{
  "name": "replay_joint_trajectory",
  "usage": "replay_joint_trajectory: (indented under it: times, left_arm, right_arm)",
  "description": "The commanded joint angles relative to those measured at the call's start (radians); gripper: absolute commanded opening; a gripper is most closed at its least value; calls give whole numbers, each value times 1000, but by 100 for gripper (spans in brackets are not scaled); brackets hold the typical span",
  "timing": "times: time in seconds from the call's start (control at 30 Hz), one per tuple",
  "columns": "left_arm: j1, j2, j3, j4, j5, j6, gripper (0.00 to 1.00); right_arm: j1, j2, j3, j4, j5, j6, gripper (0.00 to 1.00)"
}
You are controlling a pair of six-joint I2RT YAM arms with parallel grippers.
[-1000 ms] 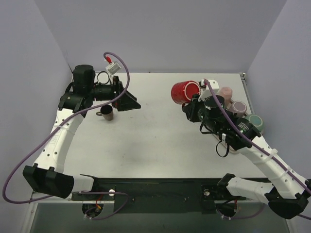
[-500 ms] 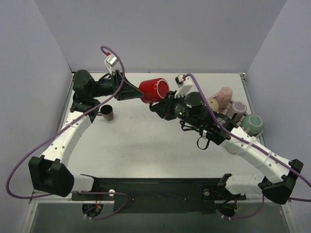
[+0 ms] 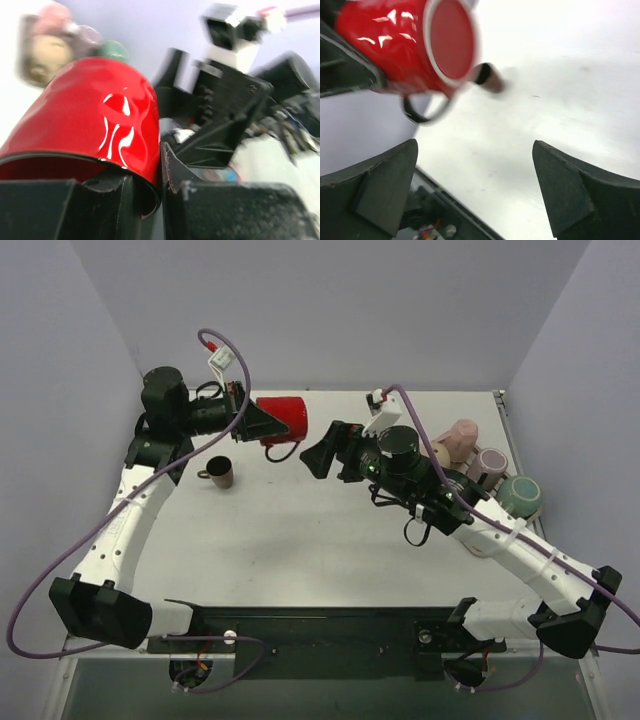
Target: Turn the mug right side up
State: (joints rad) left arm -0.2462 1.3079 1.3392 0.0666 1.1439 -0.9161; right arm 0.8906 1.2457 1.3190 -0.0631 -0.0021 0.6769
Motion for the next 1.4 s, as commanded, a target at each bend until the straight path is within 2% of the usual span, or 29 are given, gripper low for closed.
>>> replay_joint_trajectory:
  times: [0.0,0.03,0.1,0.23,0.37,0.47,0.63,0.7,0.83,0.9,0.93,1.0,1.03,1.07,1.1,1.13,1.23,1.37]
  left_arm:
    - [29,34,290,-919,-390,869,0]
    - [-3,46,328,-1068,-553,1054,0]
    - [-24,73,312,-1204,-755,1251,0]
    - [1,88,151,-1320,-1033,1471,0]
    - [68,103,-26,-1266,-1205,1574,0]
    - [132,148,-86,-1197,-1253,1597,0]
    - [183,272,-90,-1137,-1144,1623,0]
    - [186,293,-104,-1102,-1113,1622,0]
    - [185,315,-133,-1021,-1078,1616,0]
    - [183,327,-153,-989,-1078,1616,0]
    - [183,335,-158,-972,-1082,1610,3]
    - [186,352,-167,-964,-1084,1609,19]
    - [185,355,-176,-962,-1084,1611,31]
    - [185,346,-181,-959,-1075,1616,36]
    - [185,338,-192,-959,-1060,1632,46]
    - [185,323,-196,-962,-1055,1637,50]
    - [188,292,-157,-1016,-1021,1639,85]
    - [186,206,-82,-1129,-960,1628,87]
  right_arm:
    - [-38,-92,-10,-243,316,-112,93]
    - [-53,-101,-26,-276,351,-122,93]
    - [-88,-147,-67,-306,363,-123,94]
    - [-117,-181,-121,-354,410,-138,95]
    - [-122,-177,-121,-386,436,-158,96]
    - [-133,-161,-129,-388,442,-171,96]
    - [-176,-137,-158,-399,490,-200,97]
    - [-225,-129,-181,-411,499,-204,98]
    - [-401,-97,-233,-393,432,-182,98]
    - [-470,-66,-253,-354,447,-168,94]
    - [-473,-37,-259,-337,488,-154,93]
    - [-484,21,-276,-276,542,-114,89]
    - [-489,47,-276,-236,557,-94,89]
    - [-487,99,-274,-210,588,-70,87]
    - [-489,124,-271,-177,605,-50,87]
    - [-490,186,-250,-172,625,-13,87]
    - [-492,309,-190,-188,692,44,86]
    - [-504,461,-107,-216,720,150,85]
